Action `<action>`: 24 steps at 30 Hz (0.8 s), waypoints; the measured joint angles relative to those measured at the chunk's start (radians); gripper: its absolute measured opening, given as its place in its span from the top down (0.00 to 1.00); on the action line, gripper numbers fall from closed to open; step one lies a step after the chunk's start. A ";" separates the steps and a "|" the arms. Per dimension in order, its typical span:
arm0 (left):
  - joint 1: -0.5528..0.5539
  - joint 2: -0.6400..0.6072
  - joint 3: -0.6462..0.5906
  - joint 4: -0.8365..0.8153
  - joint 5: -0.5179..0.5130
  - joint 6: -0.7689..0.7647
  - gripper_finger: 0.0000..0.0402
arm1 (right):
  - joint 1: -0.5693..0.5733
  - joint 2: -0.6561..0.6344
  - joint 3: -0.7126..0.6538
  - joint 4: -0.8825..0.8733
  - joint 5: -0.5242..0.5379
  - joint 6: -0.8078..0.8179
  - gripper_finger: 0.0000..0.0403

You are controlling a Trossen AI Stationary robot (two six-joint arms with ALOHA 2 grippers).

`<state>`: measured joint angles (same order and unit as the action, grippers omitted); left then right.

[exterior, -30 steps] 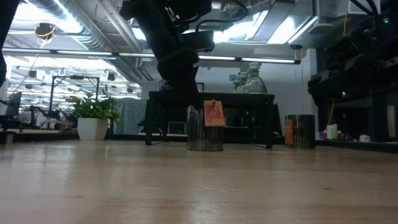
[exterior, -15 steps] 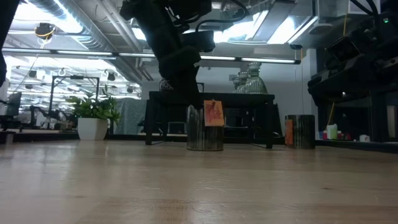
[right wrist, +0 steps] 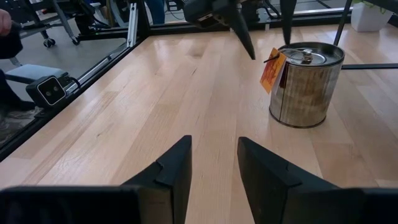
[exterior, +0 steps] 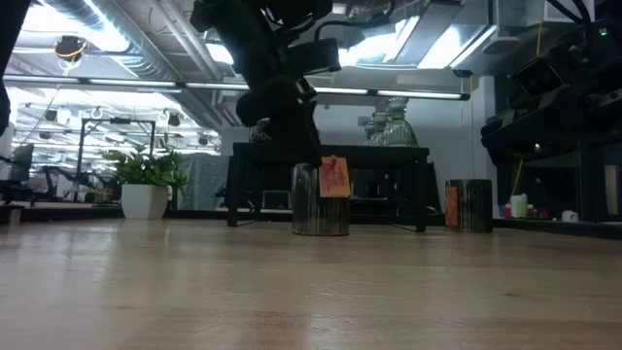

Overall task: Pick & Place candle stick holders
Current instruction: Put the left silver scented candle on the shelf

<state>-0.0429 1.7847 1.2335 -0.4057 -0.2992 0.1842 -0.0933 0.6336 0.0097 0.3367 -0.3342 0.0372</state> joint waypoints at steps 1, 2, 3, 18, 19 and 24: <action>0.000 0.000 0.000 -0.001 0.009 0.010 0.52 | 0.000 0.000 0.000 0.000 0.000 0.000 0.67; 0.000 0.000 0.000 -0.001 0.013 0.019 0.53 | 0.000 0.000 0.000 0.000 0.000 0.000 0.67; -0.001 0.000 0.000 -0.002 0.016 0.027 0.54 | 0.000 0.000 0.000 0.000 0.000 0.000 0.67; 0.028 -0.001 0.000 -0.055 0.032 0.013 0.76 | 0.000 0.000 0.000 0.000 0.000 0.000 0.67; 0.031 -0.001 0.000 -0.057 0.032 0.013 0.76 | 0.000 0.000 0.000 0.000 0.000 0.000 0.67; 0.034 -0.001 0.000 -0.058 0.032 0.013 0.78 | 0.000 0.000 0.000 0.000 0.000 0.000 0.67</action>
<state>-0.0086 1.7836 1.2335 -0.4637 -0.2672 0.1970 -0.0932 0.6338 0.0099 0.3367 -0.3340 0.0372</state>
